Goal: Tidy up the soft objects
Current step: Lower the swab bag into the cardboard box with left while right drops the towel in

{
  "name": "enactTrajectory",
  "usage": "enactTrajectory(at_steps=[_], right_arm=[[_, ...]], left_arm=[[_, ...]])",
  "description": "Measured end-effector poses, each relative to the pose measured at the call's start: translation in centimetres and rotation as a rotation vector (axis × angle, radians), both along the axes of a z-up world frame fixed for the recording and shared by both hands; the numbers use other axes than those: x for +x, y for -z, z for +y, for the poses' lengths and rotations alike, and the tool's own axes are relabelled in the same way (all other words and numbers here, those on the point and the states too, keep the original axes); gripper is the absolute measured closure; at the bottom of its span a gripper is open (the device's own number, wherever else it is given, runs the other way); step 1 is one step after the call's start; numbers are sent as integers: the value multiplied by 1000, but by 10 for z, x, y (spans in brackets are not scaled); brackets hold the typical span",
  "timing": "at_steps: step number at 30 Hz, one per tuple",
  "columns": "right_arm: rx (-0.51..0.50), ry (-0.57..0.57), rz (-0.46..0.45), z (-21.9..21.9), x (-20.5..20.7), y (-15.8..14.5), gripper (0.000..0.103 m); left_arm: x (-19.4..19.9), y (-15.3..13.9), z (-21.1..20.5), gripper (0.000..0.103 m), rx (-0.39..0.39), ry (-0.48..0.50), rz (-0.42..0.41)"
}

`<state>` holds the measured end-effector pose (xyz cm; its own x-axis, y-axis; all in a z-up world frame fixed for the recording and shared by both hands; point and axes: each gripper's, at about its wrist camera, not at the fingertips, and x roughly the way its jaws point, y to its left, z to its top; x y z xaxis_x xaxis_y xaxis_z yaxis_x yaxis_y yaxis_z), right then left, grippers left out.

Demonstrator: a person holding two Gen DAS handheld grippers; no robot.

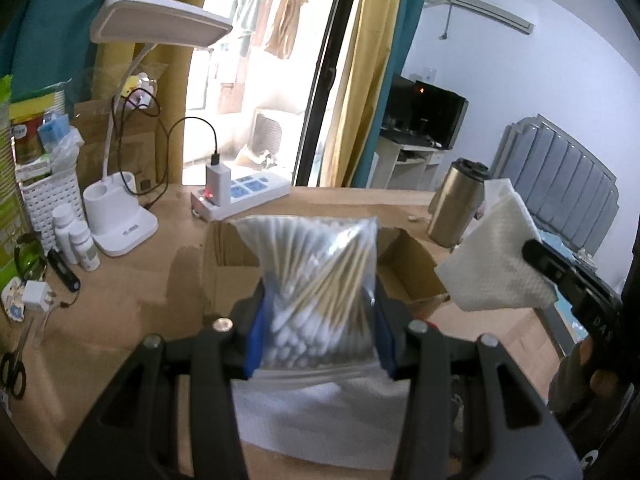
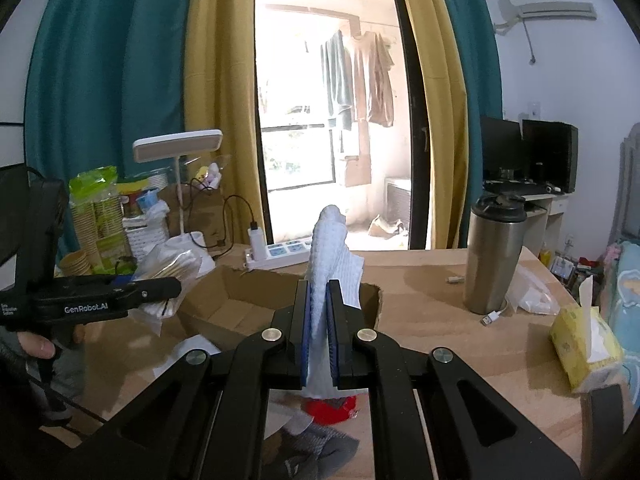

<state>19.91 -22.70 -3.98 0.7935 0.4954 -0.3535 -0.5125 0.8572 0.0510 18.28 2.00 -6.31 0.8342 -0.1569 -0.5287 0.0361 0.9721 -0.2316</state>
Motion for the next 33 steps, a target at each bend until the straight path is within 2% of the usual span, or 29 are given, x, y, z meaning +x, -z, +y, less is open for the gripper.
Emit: enactTrajectory(at_steps=[9, 23, 29, 33], right_arm=[[6, 4, 13, 4, 34, 5, 94], [-11, -23, 85, 24, 88, 28, 94], [-21, -45, 223, 35, 118, 55, 94], [-61, -52, 285, 44, 127, 70, 94]], left_arm=[[34, 6, 2, 58, 14, 8, 5], [88, 28, 11, 57, 18, 2, 41], [110, 43, 12, 57, 28, 6, 87], [119, 51, 10, 57, 36, 8, 126]])
